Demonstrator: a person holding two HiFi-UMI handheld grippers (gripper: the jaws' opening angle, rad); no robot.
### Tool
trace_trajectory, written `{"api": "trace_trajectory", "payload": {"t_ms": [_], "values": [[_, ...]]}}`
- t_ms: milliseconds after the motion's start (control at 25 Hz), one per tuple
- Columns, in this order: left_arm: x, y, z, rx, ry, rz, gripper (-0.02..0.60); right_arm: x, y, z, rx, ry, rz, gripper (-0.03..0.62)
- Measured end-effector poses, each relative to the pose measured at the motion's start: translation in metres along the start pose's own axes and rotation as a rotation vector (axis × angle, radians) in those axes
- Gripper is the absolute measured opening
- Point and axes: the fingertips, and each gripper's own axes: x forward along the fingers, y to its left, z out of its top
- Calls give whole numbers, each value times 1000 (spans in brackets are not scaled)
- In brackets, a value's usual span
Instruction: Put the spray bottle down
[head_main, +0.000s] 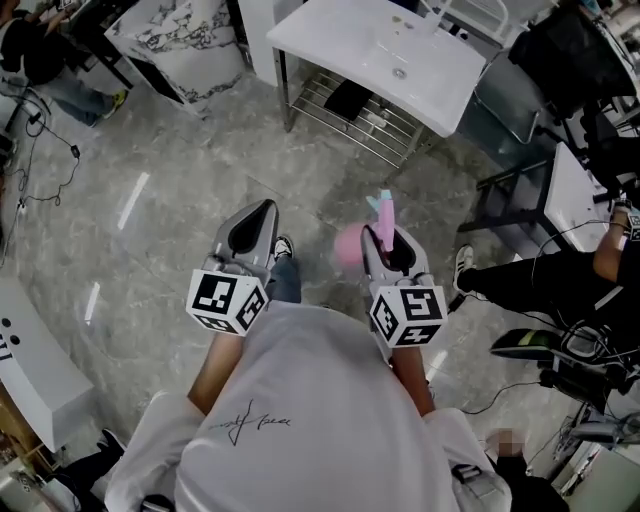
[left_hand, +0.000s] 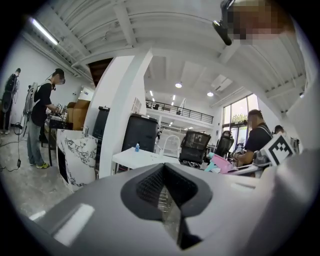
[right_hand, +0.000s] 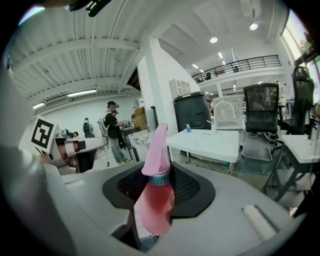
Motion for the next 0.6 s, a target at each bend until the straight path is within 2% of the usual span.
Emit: {"api": "trace_trajectory", "payload": {"t_ms": [600], "values": [[67, 96, 42, -22, -32, -78, 54, 115, 27, 66, -40, -28, -26, 133]]}}
